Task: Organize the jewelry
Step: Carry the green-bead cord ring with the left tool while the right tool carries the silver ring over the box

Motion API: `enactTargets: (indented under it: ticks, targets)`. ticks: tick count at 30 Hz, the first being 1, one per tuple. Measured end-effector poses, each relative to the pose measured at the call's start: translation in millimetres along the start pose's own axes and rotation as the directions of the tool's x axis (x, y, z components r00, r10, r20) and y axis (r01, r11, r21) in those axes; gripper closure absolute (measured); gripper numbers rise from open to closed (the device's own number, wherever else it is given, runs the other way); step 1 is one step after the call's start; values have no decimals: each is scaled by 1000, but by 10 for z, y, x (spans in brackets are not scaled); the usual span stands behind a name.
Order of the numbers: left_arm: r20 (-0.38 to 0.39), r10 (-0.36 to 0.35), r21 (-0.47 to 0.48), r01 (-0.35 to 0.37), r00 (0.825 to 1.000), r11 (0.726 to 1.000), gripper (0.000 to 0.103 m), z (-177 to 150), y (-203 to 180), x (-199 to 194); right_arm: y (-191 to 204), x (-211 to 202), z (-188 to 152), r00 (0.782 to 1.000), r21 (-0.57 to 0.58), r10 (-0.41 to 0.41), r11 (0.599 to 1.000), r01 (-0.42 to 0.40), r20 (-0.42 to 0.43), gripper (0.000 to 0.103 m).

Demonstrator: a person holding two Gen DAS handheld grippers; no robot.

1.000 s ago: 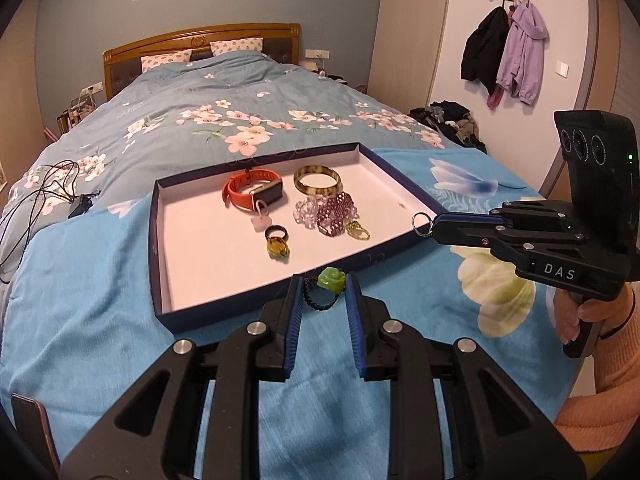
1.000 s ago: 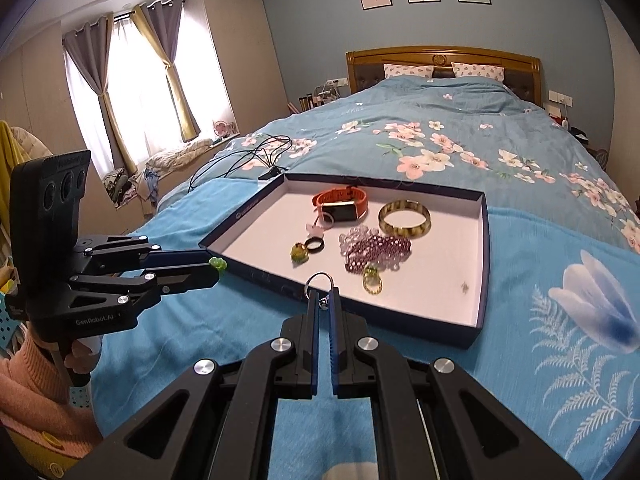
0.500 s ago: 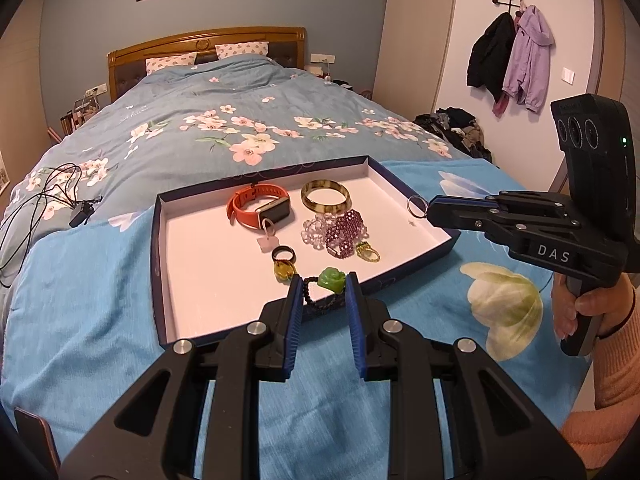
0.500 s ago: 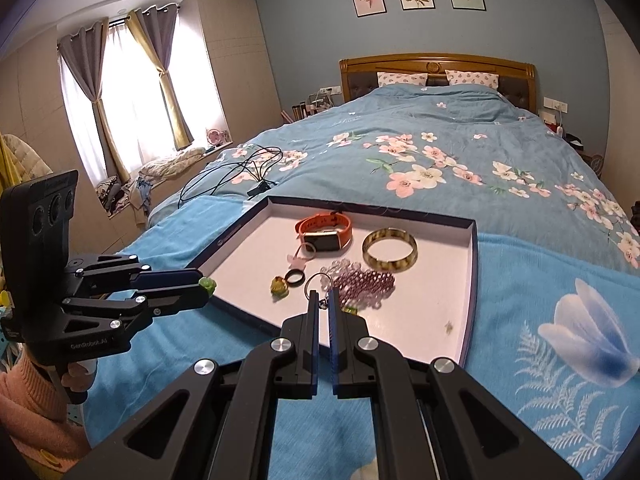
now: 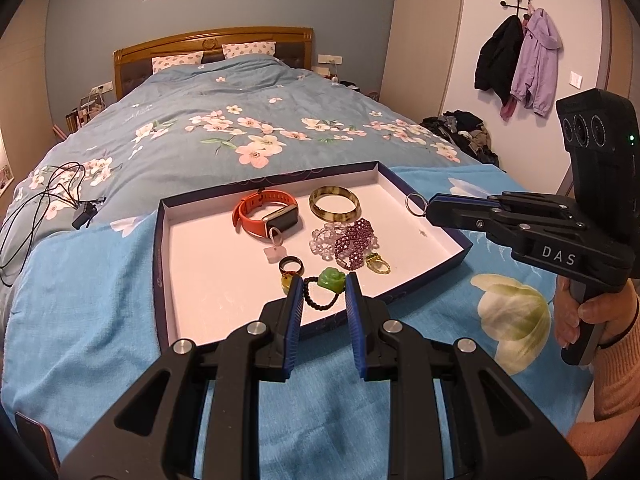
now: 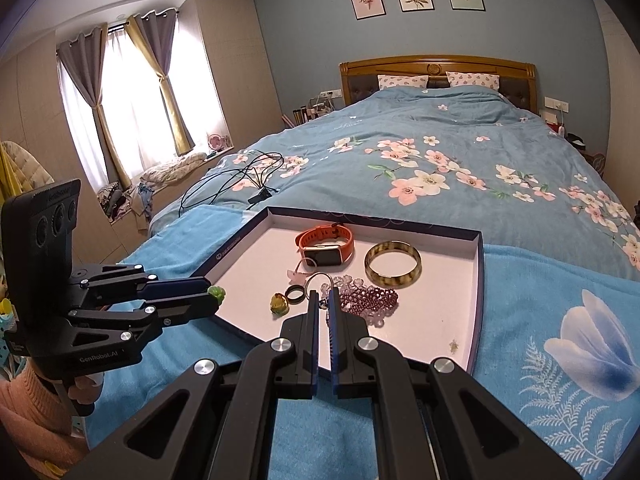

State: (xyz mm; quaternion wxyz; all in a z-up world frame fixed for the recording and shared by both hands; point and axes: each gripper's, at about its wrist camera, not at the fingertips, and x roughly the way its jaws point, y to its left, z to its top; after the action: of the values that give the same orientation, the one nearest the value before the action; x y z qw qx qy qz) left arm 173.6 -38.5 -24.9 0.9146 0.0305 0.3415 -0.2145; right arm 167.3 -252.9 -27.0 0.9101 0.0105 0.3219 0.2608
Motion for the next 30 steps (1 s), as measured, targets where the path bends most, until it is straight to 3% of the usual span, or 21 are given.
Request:
enactTargets:
  ticks: [30]
  targets:
    - [-14, 40, 2, -40, 999, 999, 81, 132, 92, 217, -113, 146, 62, 1000, 34, 4, 999, -3, -17, 100]
